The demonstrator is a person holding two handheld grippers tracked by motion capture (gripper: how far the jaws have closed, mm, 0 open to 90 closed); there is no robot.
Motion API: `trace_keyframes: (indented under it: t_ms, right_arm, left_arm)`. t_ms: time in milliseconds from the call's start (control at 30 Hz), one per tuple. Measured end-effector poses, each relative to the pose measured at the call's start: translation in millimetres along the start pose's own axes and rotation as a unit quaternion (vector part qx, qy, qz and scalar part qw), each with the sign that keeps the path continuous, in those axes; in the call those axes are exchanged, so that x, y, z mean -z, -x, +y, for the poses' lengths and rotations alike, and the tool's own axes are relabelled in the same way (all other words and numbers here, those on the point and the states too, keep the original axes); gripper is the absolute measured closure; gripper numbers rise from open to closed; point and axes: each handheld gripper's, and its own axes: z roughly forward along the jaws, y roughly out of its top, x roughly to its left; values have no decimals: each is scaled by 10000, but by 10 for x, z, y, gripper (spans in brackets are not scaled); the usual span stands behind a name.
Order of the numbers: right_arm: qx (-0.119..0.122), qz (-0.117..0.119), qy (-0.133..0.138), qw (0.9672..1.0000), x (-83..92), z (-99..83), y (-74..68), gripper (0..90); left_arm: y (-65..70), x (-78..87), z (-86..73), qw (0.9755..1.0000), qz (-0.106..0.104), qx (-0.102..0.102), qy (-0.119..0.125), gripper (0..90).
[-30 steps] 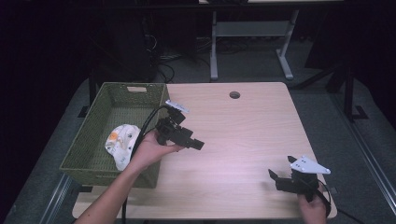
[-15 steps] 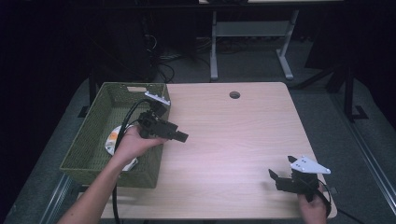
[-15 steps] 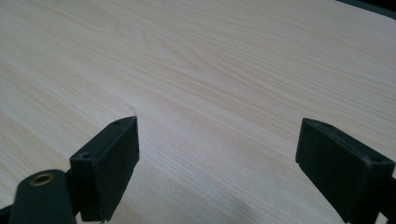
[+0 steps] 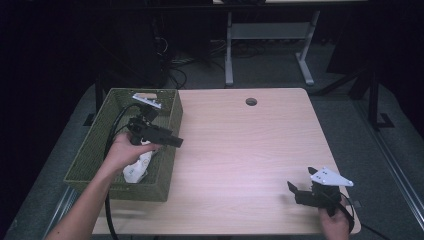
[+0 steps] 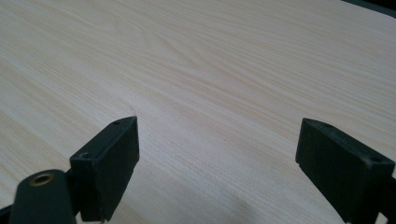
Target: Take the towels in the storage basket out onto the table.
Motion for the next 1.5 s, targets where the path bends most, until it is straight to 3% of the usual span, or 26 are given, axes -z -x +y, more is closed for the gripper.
trace_keyframes:
  t_ms: [367, 533, 733, 800, 967, 1033, 1267, 1433, 1500]
  right_arm:
    - [-8, 2, 3, 10000, 0, 0, -1, 130]
    - [-6, 18, -4, 10000, -5, 3, -7, 130]
    - [1, 22, -16, 10000, -8, 1, -6, 130]
    - [9, 31, -25, 10000, -10, -1, -4, 130]
    - [8, 49, -16, 10000, -3, -2, -5, 130]
    - [11, 36, -17, 10000, -3, -2, -6, 130]
    - [13, 40, -17, 10000, -4, -2, -5, 130]
    - [28, 45, -15, 10000, -5, -1, -9, 130]
    - [38, 56, -11, 10000, -5, -1, -10, 130]
  left_arm:
    - [-245, 228, -138, 9993, 232, 281, 110, 226]
    - [-322, 283, -195, 9988, 371, 319, 87, 228]
    - [-464, 336, -261, 9970, 608, 483, 62, 227]
    - [-522, 353, -285, 9954, 801, 521, 4, 227]
    - [-641, 366, -346, 9927, 1005, 666, -46, 228]
    - [-725, 359, -395, 9901, 1174, 760, -127, 228]
    - [-913, 357, -496, 9855, 1321, 1042, -233, 233]
    - [-1030, 347, -545, 9788, 1599, 1234, -328, 234]
    - [-1087, 334, -577, 9751, 1735, 1329, -372, 234]
